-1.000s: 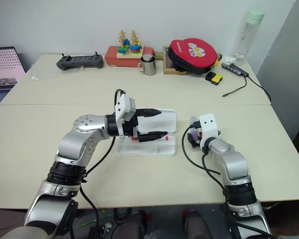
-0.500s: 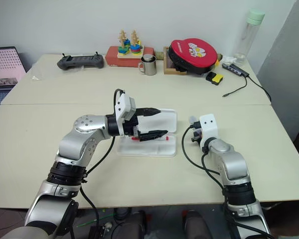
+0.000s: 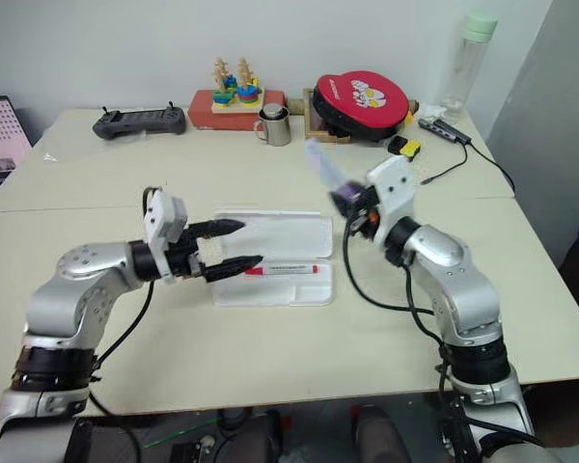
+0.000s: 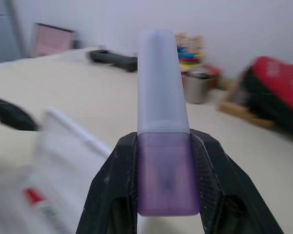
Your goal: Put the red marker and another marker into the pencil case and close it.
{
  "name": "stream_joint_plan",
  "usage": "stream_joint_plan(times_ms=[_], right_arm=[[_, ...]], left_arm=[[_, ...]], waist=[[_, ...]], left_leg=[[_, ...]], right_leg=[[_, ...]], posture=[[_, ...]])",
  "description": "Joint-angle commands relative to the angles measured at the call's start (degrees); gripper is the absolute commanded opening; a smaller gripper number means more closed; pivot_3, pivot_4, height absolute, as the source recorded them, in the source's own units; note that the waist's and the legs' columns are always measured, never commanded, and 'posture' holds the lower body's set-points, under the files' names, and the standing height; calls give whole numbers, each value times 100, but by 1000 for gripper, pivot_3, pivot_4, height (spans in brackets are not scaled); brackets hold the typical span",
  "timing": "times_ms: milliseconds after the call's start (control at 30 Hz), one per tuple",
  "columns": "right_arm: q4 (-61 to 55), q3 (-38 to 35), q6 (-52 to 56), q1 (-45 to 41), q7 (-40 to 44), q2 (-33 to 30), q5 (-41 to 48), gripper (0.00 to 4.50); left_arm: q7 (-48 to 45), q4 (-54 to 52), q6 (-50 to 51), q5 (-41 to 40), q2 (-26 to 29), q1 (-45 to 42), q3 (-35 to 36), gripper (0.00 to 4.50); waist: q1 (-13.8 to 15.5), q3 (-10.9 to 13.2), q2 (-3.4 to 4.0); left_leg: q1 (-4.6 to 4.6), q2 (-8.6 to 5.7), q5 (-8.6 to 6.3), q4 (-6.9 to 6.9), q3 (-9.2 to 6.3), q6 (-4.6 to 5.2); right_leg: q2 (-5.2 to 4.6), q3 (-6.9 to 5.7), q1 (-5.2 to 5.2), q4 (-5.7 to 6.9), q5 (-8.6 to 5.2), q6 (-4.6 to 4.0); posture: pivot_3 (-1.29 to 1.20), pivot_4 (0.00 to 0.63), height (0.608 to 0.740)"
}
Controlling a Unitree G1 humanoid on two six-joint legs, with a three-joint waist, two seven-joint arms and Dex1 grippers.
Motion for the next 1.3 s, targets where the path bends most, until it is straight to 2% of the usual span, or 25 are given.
stream_joint_plan(times_ms=[33,300,533,833,900,1067,1167,1200,1300], right_arm=[[-170,1098,299,-387,875,-457,-132,1125],[1037,2455,307,-1058,1371,-261,-776,1125],[1976,2792,-214,-1338,1738,-36,-1224,1125],[2171,2765,-432,-1349,2043,70,-1435,1125],[2151,2699,-426,-1354,2074,96,-1426,1827],[2203,2530,-470,-1442,2073,132,-1484,2788],[2233,2456,-483,-1470,2089,157,-1506,3604],[2250,2444,-493,-1474,2098,167,-1515,3708],[2210,2328,-537,-1537,2105,160,-1511,4450]], left_arm=[[-46,-126,-229,244,580,506,341,4500],[51,-257,-103,153,1022,1188,753,4500],[189,-745,219,-13,1065,1631,973,4500],[479,-1144,432,-144,970,1847,1051,4500],[518,-1154,442,-155,959,1820,1021,4500],[612,-1106,420,-144,911,1646,924,4500],[628,-1095,442,-162,880,1572,897,4500],[627,-1080,440,-164,873,1556,890,4500],[745,-927,365,-164,764,1336,938,4500]], waist=[[-10,1,2],[39,0,-1],[111,-1,-2],[132,-1,-3],[133,-1,-3],[135,-1,-2],[134,-1,-3],[134,-1,-3],[138,-1,-3]], left_leg=[[1,0,0,1,3,0],[3,3,1,11,6,-1],[3,4,0,2,7,-1],[3,5,0,-1,5,-2],[3,4,0,2,6,-2],[3,5,0,2,5,-2],[3,4,0,2,6,-2],[3,4,0,2,6,-2],[3,4,0,1,5,-2]], right_leg=[[-1,3,-1,-2,0,0],[-3,3,-4,0,-26,-2],[-2,-1,-7,1,-17,12],[-2,-3,-8,2,-18,12],[-2,-2,-7,2,-19,9],[-2,-3,-8,2,-17,13],[-2,-2,-7,1,-15,17],[-2,-2,-7,1,-15,17],[-2,-4,-8,2,-15,16]], posture=[[0,150,740],[0,150,740],[0,150,740],[0,150,740],[0,150,740],[0,150,740],[0,150,740],[0,150,740],[0,150,740]])
